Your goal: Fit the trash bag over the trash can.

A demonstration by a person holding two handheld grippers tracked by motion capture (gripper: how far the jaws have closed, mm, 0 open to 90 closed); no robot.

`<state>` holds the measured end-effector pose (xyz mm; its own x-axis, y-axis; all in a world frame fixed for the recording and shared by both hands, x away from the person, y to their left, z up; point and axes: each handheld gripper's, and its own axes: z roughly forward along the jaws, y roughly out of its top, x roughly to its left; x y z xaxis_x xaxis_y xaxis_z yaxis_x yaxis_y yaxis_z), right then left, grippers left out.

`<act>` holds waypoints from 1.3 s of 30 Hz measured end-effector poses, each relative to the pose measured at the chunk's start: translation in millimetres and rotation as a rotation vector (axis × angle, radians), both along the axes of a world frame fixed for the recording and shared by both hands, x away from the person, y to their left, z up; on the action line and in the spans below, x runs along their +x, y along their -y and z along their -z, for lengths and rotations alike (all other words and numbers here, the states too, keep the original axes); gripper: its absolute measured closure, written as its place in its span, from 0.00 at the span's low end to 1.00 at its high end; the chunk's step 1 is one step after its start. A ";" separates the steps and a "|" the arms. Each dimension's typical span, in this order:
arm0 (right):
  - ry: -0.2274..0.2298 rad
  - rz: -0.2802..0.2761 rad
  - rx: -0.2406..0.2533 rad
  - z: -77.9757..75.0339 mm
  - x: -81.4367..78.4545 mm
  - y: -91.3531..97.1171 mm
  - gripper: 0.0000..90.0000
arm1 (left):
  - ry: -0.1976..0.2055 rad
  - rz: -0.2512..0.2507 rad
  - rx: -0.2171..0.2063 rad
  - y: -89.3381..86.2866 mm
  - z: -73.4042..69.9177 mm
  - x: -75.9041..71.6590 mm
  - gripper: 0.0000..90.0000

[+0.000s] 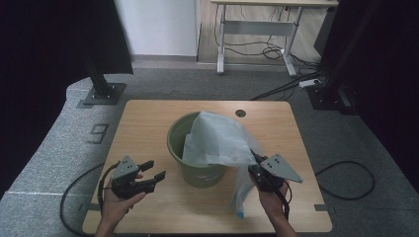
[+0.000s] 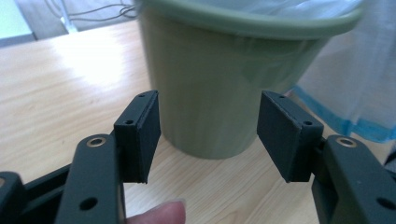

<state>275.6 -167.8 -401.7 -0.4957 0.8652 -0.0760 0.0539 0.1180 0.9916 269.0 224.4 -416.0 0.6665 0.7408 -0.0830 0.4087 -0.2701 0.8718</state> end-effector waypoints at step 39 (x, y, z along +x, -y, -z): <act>-0.136 -0.118 0.042 22.6 -30.0 2.0 0.40 | 0.039 0.150 0.037 65.1 -43.6 18.7 0.39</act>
